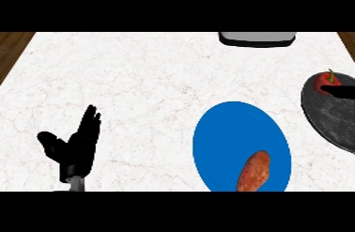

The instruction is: Pick the bell pepper from the plate and place it in the pan

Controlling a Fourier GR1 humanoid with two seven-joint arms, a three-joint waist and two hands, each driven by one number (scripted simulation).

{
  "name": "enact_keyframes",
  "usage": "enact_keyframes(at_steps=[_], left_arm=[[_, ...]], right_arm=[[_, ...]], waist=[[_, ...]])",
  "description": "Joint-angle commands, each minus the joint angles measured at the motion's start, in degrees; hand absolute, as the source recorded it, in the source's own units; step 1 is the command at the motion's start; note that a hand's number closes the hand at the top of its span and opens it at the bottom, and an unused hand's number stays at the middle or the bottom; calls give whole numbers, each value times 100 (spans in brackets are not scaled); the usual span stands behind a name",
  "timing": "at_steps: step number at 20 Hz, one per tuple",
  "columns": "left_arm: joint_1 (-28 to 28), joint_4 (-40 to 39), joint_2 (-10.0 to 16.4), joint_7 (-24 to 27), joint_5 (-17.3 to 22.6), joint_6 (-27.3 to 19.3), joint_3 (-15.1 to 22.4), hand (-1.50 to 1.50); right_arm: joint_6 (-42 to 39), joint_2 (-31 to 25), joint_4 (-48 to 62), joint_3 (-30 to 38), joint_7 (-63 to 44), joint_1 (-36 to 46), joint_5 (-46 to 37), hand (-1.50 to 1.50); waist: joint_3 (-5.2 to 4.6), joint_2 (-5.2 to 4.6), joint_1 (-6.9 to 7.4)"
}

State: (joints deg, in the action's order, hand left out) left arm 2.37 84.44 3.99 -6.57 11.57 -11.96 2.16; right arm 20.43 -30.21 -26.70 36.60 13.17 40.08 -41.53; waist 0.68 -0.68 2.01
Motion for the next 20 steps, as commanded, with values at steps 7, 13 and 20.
enact_keyframes(at_steps=[7,13,20], left_arm=[[450,-79,71,49,45,142,-45,0],[387,314,-11,-274,-38,-60,50,0],[201,-551,-187,270,-31,11,-137,0]], right_arm=[[-2085,-586,496,1480,1341,-170,2009,-150],[-3731,-1047,371,1554,1624,-840,2507,-150],[-4305,-516,-754,1331,1549,-1624,2961,-150]], waist=[[-48,37,-143],[-65,88,-241],[-81,96,-297]])
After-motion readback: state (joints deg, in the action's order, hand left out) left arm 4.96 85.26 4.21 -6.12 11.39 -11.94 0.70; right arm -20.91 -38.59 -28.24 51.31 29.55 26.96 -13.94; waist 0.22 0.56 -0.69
